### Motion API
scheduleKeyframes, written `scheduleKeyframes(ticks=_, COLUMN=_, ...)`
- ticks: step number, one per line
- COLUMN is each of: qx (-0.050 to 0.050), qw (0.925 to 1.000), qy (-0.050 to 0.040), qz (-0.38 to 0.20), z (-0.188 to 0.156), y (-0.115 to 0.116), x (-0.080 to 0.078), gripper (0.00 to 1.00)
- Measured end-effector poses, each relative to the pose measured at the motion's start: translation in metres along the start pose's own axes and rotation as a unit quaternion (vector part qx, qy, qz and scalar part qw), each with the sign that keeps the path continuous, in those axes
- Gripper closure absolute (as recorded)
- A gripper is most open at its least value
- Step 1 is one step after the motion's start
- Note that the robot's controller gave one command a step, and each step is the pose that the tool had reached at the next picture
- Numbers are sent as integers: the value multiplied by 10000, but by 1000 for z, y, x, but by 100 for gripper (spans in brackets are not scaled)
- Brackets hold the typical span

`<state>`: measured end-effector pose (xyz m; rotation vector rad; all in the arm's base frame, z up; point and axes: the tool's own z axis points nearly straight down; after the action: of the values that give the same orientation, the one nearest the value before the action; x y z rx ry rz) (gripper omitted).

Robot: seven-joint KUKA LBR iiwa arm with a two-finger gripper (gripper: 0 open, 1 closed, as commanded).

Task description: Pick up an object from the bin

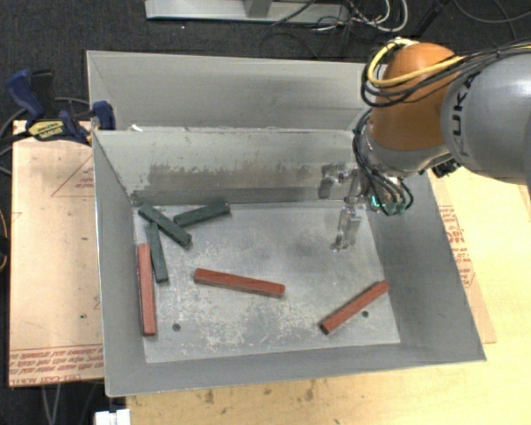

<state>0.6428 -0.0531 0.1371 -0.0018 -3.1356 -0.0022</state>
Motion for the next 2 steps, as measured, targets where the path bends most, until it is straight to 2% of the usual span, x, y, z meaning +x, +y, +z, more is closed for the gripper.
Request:
scheduleKeyframes(ticks=1, qx=-7, qw=9995, qy=3, qz=-314, z=1, y=48, x=93, gripper=0)
scheduleKeyframes(ticks=2, qx=-6, qw=9899, qy=-11, qz=-1414, z=69, y=132, x=109, gripper=0)
